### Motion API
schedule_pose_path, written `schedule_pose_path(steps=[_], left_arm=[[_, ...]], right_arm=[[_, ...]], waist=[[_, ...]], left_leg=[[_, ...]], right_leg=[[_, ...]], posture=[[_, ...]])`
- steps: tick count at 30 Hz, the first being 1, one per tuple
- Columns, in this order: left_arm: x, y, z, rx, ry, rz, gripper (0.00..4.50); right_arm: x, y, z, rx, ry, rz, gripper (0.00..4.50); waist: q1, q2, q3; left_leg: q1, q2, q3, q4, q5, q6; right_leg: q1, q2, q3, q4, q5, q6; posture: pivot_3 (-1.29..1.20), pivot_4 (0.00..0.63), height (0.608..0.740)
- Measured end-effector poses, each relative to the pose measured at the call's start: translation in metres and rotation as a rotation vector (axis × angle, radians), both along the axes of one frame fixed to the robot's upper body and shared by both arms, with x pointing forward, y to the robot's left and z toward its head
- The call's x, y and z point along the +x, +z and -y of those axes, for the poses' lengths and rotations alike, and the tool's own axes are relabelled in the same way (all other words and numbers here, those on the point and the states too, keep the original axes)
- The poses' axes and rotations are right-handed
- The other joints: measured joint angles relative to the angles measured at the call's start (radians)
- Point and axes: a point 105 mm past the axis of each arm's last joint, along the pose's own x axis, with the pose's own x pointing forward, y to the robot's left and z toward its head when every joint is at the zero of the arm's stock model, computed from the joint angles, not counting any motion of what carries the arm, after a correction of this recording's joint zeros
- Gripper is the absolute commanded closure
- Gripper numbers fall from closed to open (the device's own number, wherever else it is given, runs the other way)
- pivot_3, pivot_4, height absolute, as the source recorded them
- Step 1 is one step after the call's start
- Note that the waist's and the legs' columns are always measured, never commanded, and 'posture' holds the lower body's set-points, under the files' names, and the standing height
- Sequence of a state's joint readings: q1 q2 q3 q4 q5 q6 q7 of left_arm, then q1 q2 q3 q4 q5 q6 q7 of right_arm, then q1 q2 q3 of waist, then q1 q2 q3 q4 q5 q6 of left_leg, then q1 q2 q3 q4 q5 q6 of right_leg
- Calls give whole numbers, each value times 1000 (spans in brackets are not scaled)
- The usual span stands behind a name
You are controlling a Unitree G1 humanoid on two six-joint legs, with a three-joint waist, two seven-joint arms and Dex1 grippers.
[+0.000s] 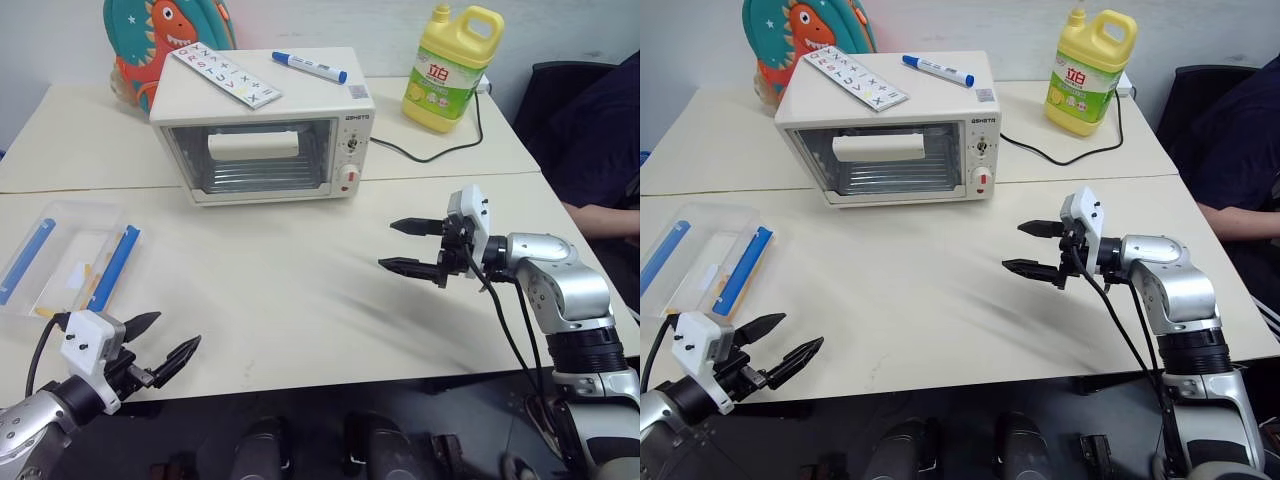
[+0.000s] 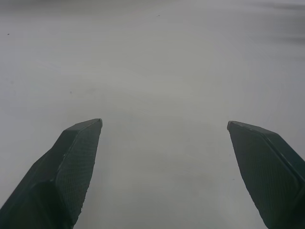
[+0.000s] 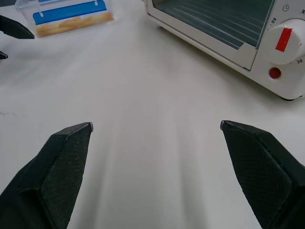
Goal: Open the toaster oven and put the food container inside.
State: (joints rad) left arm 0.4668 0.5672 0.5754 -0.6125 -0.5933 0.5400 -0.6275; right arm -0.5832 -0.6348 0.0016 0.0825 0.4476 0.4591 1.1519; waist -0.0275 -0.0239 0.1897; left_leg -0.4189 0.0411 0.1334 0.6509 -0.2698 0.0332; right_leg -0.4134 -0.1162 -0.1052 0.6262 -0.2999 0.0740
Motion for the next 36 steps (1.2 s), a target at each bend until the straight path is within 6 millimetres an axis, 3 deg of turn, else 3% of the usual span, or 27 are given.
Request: schedule_pose_path(steps=[5,9,16,20,25,36], left_arm=[[-3,10,5,-100,-29,7,21],[2,38,12,-118,-67,85,21],[10,89,13,-89,-77,210,21],[11,103,11,-51,-62,228,21],[10,114,10,-28,-37,256,21],[9,115,11,-12,-1,265,21]], right_arm=[[0,0,-11,55,21,-42,0],[6,15,-44,122,87,-7,0],[39,44,-107,222,136,40,0],[55,59,-129,240,125,67,0],[66,60,-142,230,116,74,0],[62,70,-157,249,189,99,0]], waist=[[0,0,0],[-5,0,0],[-9,1,0],[-9,1,0],[-12,1,0],[-31,1,1]], left_leg=[[0,0,0,0,3,-5],[1,0,0,-1,4,-6],[1,0,0,-1,5,-7],[0,0,0,-1,5,-7],[-1,0,0,-2,5,-7],[-1,0,0,-4,6,-9]], right_leg=[[0,0,0,0,0,0],[0,0,0,1,0,0],[0,2,0,2,0,0],[0,2,0,3,0,0],[-1,2,0,3,0,0],[-2,2,0,4,0,0]], posture=[[0,150,740],[0,150,740],[0,150,740],[0,150,740],[0,150,740],[0,150,740]])
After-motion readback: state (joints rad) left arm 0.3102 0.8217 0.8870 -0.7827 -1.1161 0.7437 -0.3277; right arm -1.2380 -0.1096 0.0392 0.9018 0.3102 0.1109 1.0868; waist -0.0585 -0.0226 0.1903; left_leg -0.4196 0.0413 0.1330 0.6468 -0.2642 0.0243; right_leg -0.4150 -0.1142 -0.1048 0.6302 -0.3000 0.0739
